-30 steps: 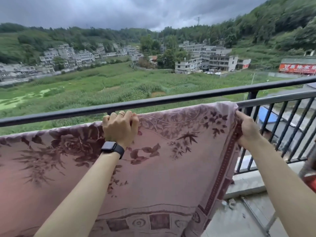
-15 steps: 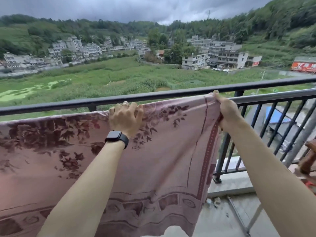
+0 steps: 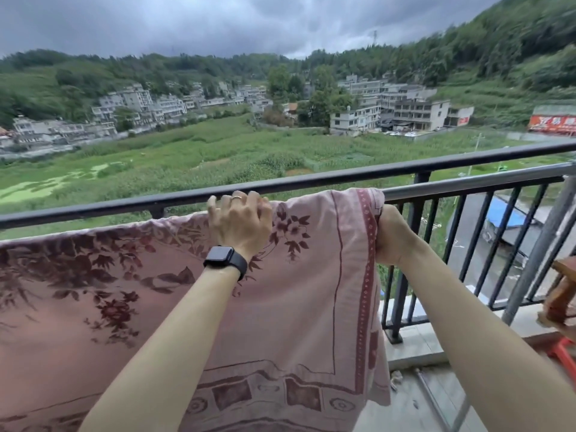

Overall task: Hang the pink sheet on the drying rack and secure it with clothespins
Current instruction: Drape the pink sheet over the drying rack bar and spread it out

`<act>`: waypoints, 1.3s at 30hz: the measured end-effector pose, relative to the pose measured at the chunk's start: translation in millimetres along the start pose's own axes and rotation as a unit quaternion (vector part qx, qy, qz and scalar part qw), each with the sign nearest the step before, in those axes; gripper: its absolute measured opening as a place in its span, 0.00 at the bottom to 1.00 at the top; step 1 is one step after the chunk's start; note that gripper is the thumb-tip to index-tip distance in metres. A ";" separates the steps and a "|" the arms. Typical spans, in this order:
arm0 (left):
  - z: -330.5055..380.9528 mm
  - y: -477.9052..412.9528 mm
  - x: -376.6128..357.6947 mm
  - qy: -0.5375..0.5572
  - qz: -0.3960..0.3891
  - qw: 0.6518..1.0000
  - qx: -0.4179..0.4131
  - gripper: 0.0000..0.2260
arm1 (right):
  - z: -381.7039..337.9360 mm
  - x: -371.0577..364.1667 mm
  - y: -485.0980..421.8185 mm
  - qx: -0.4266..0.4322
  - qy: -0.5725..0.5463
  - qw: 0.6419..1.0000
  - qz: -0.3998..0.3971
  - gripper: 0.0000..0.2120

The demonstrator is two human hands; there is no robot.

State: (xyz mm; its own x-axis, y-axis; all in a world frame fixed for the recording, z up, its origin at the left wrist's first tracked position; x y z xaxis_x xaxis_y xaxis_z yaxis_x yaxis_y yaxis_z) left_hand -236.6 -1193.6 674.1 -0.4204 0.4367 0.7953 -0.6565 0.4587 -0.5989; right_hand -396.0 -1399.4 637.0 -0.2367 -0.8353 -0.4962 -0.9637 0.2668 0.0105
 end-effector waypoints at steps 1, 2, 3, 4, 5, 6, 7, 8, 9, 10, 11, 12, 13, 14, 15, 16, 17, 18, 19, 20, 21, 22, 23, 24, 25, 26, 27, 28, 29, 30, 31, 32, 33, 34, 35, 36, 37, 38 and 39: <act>9.6 1.5 -4.3 0.010 -0.012 1.000 0.001 0.18 | -2.2 -5.6 -2.8 -0.004 0.015 1.000 -0.011 0.11; 15.1 2.7 -8.8 0.016 -0.018 1.000 0.003 0.19 | -4.1 -8.7 -5.3 -0.004 0.024 0.999 -0.020 0.11; 16.7 3.6 -13.0 0.018 -0.020 1.000 0.003 0.20 | -5.7 -9.3 -6.0 -0.003 0.035 0.999 -0.016 0.11; 14.8 4.0 -16.4 0.016 -0.019 1.000 -0.001 0.20 | -9.6 -7.9 -4.4 0.006 0.044 0.999 -0.014 0.11; 11.4 3.9 -18.8 0.010 -0.015 1.000 -0.009 0.21 | -17.6 -2.5 -1.7 0.027 0.061 0.998 -0.004 0.12; 7.5 3.3 -20.5 0.002 -0.009 1.000 -0.016 0.22 | -30.4 7.2 3.6 0.053 0.074 0.996 0.010 0.12; 4.3 2.6 -21.0 -0.003 -0.003 1.000 -0.022 0.23 | -45.5 24.4 8.7 0.087 0.074 0.992 0.045 0.13; 2.1 2.4 -21.2 -0.006 0.002 1.000 -0.025 0.23 | -59.8 42.6 15.0 0.118 0.063 0.987 0.086 0.14; 1.2 2.9 -21.4 -0.009 0.007 1.000 -0.027 0.23 | -72.3 68.0 19.8 0.150 0.052 0.977 0.144 0.15; 1.9 3.8 -21.6 -0.012 0.014 0.999 -0.026 0.22 | -80.3 92.4 25.9 0.180 0.046 0.963 0.195 0.15; 3.6 4.5 -22.1 -0.014 0.019 0.999 -0.024 0.22 | -81.5 116.1 30.7 0.193 0.056 0.950 0.238 0.15; 6.0 4.9 -22.1 -0.012 0.022 1.000 -0.019 0.22 | -76.7 135.2 34.1 0.186 0.072 0.942 0.269 0.18; 8.9 5.3 -21.8 -0.005 0.025 1.000 -0.009 0.22 | -67.7 145.5 37.5 0.170 0.090 0.938 0.287 0.20; 12.5 5.1 -20.6 0.006 0.028 1.000 0.009 0.21 | -57.9 147.9 41.8 0.153 0.105 0.939 0.288 0.20; 17.2 3.9 -18.6 0.017 0.034 0.999 0.030 0.20 | -51.1 145.0 45.0 0.139 0.132 0.940 0.281 0.18; 23.3 2.6 -16.0 0.026 0.039 0.998 0.050 0.19 | -48.0 137.1 48.1 0.127 0.168 0.940 0.270 0.15; 30.9 1.3 -13.1 0.030 0.042 0.997 0.061 0.19 | -48.0 127.9 49.1 0.113 0.200 0.940 0.253 0.15; 40.2 -0.2 -10.5 0.027 0.043 0.997 0.061 0.19 | -48.4 116.7 49.8 0.098 0.224 0.943 0.228 0.18; 51.8 -1.8 -8.3 0.022 0.040 0.998 0.049 0.19 | -48.7 108.7 49.8 0.085 0.223 0.951 0.196 0.20; 66.2 -4.0 -6.5 0.019 0.035 0.999 0.030 0.19 | -48.3 101.0 49.1 0.079 0.203 0.964 0.154 0.22; 82.7 -7.0 -5.0 0.019 0.028 0.999 0.009 0.20 | -49.2 97.1 48.1 0.078 0.167 0.975 0.121 0.25; 100.5 -9.5 -3.8 0.022 0.017 1.000 -0.013 0.21 | -49.6 94.0 47.0 0.075 0.131 0.984 0.092 0.28; 117.7 -11.6 -4.4 0.025 0.002 0.999 -0.035 0.21 | -49.7 92.4 45.4 0.070 0.107 0.989 0.075 0.30; 133.6 -13.3 -7.0 0.028 -0.013 0.998 -0.054 0.21 | -50.0 91.2 44.2 0.070 0.094 0.991 0.059 0.32; 147.2 -14.3 -11.5 0.030 -0.026 0.997 -0.070 0.21 | -50.7 91.2 42.8 0.068 0.090 0.993 0.045 0.32; 157.2 -14.5 -17.1 0.030 -0.035 0.996 -0.079 0.20 | -52.2 90.3 42.0 0.068 0.096 0.993 0.034 0.32; 163.5 -14.4 -23.0 0.030 -0.039 0.995 -0.082 0.20 | -54.5 92.1 41.7 0.065 0.105 0.992 0.032 0.31; 166.6 -13.7 -28.4 0.031 -0.034 0.996 -0.081 0.20 | -57.4 96.3 41.9 0.062 0.115 0.991 0.040 0.30; 167.3 -12.8 -32.2 0.032 -0.021 0.996 -0.082 0.20 | -60.1 102.5 41.8 0.058 0.118 0.990 0.050 0.29; 166.6 -11.8 -35.0 0.031 -0.004 0.996 -0.085 0.19 | -63.3 107.5 42.3 0.059 0.114 0.990 0.060 0.28; 165.3 -11.2 -36.8 0.028 0.012 0.995 -0.090 0.19 | -66.7 111.2 43.2 0.065 0.112 0.989 0.077 0.26; 164.0 -11.7 -37.8 0.024 0.025 0.995 -0.096 0.18 | -70.2 113.9 44.8 0.075 0.119 0.986 0.094 0.24; 163.1 -13.6 -38.6 0.020 0.035 0.994 -0.104 0.18 | -75.6 117.1 46.2 0.091 0.128 0.981 0.111 0.22; 162.5 -15.6 -39.4 0.015 0.044 0.993 -0.111 0.18 | -84.2 122.8 47.5 0.118 0.130 0.975 0.133 0.21; 161.9 -16.7 -40.8 0.009 0.049 0.992 -0.114 0.19 | -95.3 132.2 49.5 0.153 0.122 0.967 0.163 0.19; 161.2 -16.9 -42.0 0.000 0.057 0.992 -0.114 0.20 | -109.5 144.9 52.3 0.194 0.095 0.956 0.199 0.17; 160.6 -16.4 -42.9 -0.007 0.063 0.991 -0.115 0.21 | -124.1 160.7 56.7 0.234 0.057 0.941 0.236 0.17; 159.7 -15.7 -43.6 -0.008 0.064 0.991 -0.114 0.21 | -136.6 176.0 63.2 0.268 0.034 0.922 0.278 0.17; 159.3 -15.2 -44.2 -0.006 0.060 0.992 -0.111 0.21 | -145.4 188.8 70.7 0.295 0.024 0.902 0.314 0.15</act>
State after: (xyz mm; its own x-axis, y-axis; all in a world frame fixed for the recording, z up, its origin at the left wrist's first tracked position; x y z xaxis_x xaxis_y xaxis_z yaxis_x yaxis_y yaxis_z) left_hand -307.8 -1343.2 663.0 -0.4952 0.4902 0.7173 -0.4474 0.5639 -0.6942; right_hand -526.8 -1608.1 670.4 -0.7321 -0.4455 -0.5153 -0.4067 0.8927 -0.1940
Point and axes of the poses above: each hand's wrist, its own y-axis away from the middle knuckle, its own x-axis out of the back of the hand, z = x × y, the point moved 3 cm from there along -y, towards the middle knuckle, and after that the axes turned 7 degrees about -z, right-handed, at the moved point
